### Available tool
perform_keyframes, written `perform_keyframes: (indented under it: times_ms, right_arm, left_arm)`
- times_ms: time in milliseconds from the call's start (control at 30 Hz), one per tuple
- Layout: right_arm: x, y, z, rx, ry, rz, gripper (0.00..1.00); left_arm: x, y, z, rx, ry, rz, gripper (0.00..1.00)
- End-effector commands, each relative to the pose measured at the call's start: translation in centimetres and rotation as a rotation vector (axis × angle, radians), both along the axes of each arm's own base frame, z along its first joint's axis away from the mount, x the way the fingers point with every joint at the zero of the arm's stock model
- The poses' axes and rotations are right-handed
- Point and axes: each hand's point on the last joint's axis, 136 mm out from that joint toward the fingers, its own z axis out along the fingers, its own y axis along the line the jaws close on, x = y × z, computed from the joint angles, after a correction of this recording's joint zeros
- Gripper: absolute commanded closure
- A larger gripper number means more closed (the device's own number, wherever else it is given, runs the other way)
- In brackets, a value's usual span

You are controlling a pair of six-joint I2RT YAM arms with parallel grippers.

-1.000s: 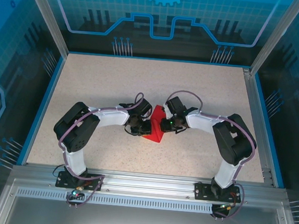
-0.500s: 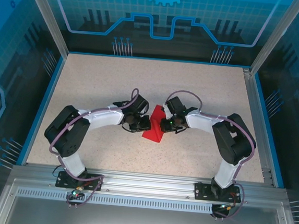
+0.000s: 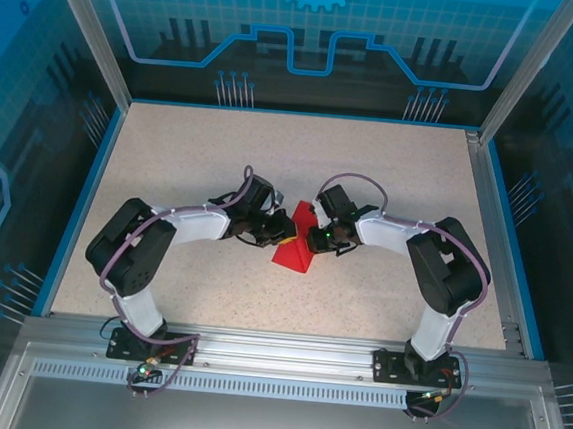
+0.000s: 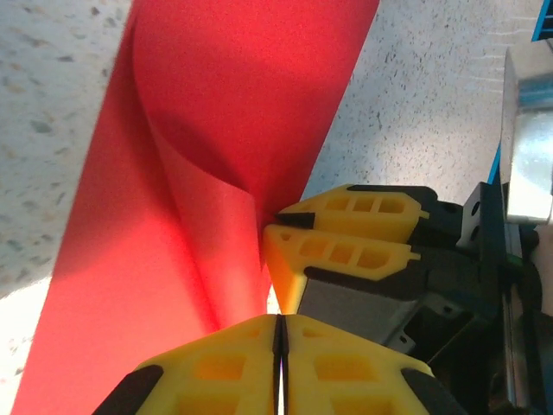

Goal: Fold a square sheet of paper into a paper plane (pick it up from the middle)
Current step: Fold the triangle a second time at the center of the table.

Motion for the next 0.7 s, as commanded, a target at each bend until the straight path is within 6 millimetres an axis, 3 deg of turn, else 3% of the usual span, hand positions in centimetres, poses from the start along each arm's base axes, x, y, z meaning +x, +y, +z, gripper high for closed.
perform_keyframes:
  times_ms: [0,333,667]
  right_arm:
    - [-1.1,-0.4,-1.7,-0.052,0.045,0.015,0.83]
    - [-1.1,-0.5,-1.7,-0.055,0.045,0.015,0.83]
    - [-1.0,-0.4,-1.5,-0.051,0.039,0.014,0.83]
  left_arm:
    - [0.7,-1.2,0.5,-0.058,0.008,-0.015,0.88]
    - [1.6,-1.9,0.2,-0.09,-0.008,-0.012,0.86]
    - [1.8,-1.7,-2.5,-0.036,0.039,-0.006,0.86]
